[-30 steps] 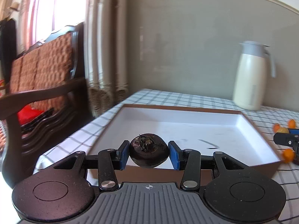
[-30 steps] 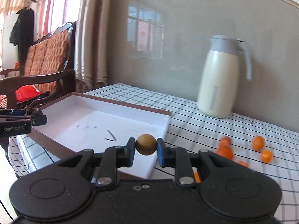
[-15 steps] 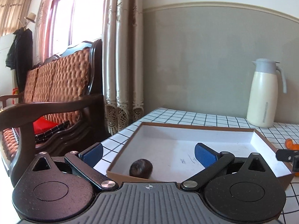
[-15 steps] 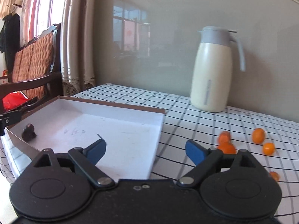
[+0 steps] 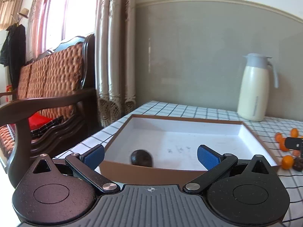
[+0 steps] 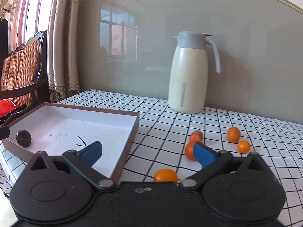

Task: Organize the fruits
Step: 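Move both open tools back toward the remaining fruit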

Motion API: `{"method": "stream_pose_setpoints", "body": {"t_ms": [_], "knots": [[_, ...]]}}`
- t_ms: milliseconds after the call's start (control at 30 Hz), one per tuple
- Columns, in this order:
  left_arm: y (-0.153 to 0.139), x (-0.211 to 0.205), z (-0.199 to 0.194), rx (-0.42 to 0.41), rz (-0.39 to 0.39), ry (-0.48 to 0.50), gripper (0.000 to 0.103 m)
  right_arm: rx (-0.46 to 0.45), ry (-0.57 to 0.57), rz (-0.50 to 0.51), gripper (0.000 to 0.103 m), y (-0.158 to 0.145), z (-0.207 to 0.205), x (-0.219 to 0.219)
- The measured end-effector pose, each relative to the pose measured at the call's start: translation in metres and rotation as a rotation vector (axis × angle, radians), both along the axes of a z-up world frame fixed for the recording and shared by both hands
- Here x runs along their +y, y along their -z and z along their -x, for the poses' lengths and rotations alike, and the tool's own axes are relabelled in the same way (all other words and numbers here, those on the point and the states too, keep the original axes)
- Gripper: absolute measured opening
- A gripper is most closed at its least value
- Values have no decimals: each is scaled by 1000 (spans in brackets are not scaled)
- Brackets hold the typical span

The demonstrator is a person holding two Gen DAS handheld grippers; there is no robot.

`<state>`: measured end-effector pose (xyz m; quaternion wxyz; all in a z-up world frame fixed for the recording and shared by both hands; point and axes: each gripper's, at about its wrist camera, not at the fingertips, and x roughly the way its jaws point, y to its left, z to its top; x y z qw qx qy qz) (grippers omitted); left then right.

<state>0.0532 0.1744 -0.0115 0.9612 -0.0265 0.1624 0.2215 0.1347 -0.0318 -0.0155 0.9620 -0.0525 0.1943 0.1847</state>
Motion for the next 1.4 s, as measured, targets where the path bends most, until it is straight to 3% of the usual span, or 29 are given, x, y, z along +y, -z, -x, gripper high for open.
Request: {"method": "stream_pose_setpoints", "body": {"t_ms": [300,667,933,1400], "knots": [[-11,-25,13,-52,58,37,103,-15,32,13,97,-9,16,-30],[-21,-82,22,-46,-29,169,103,-38,120,-13,97,-15,47,-83],[-21,-109,21,-56,-5,240,103,-46,174,-16,97,-16,54,-113],[-10,-173,-4,-31,-13,386,103,-28,237,68,97,-9,73,-165]]}}
